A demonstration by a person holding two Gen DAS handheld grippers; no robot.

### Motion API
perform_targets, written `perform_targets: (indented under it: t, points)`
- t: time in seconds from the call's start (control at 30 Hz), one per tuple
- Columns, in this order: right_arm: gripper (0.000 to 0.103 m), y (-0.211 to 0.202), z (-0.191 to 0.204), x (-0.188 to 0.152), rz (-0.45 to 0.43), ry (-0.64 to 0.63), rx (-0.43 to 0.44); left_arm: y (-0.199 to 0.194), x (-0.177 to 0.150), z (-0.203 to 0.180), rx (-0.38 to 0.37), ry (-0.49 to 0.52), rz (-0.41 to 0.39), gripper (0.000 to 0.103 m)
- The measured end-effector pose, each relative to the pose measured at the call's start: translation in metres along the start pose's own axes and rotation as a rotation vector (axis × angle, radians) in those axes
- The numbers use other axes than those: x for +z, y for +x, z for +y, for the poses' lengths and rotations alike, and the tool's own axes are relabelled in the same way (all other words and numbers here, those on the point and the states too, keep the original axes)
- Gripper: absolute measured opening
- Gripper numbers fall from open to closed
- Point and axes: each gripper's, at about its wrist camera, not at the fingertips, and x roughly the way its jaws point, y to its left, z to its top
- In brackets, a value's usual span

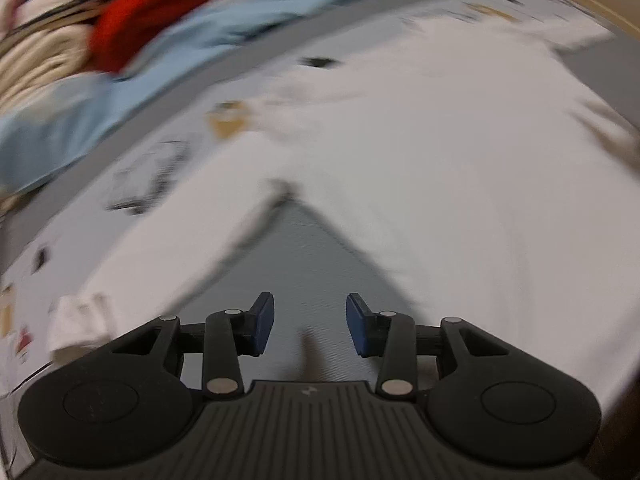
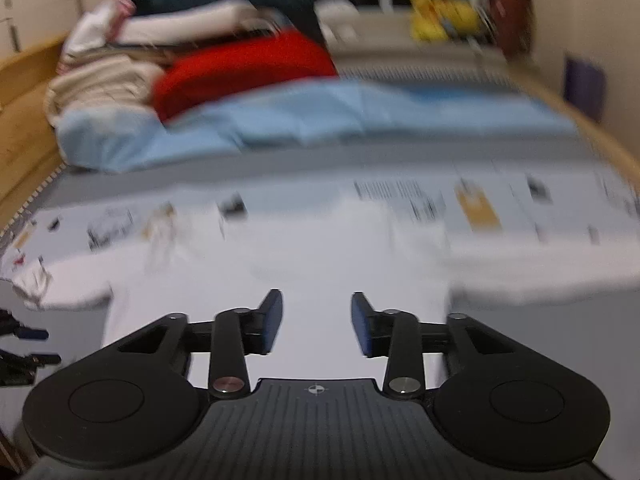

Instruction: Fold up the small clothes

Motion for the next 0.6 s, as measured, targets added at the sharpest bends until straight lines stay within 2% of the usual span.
perform_targets:
  t: [0.1,0.17,0.2,0.3,0.37,0.4,0.43,0.5,0.6]
  points:
    - [0.045,0.010,0.025,0.038,-0.073,-0.066,0.021,0.004,-0.005,0.050,0.111,-0.155,-0.021,0.049]
    - [0.045,0.021,0.036,0.054,-0.105,-0.081,0.046,0.010,-0.015,0.090,0.182,-0.272,0.012,0.049]
    - [0.045,0.029,0.040,0.059,-0.118,-0.084,0.051,0.014,-0.022,0.109,0.245,-0.316,0.037,0.049]
    - [0.044,0.055,0.043,0.057,-0.125,-0.074,0.072,0.022,-0.043,0.156,0.413,-0.397,0.097,0.051]
    - [0.044,0.078,0.041,0.047,-0.061,-0.045,0.073,0.022,-0.056,0.182,0.480,-0.443,0.117,0.059]
    - [0.044,0.091,0.041,0.046,0.001,-0.016,0.072,0.024,-0.061,0.190,0.511,-0.442,0.121,0.063]
    - [0.044,0.097,0.038,0.048,0.026,0.025,0.094,0.027,-0.062,0.195,0.530,-0.419,0.129,0.065]
    - [0.044,0.103,0.035,0.051,0.051,0.078,0.145,0.039,-0.060,0.195,0.540,-0.320,0.148,0.066]
    - [0.044,0.109,0.037,0.053,0.064,0.043,0.165,0.058,-0.049,0.179,0.563,-0.139,0.140,0.068]
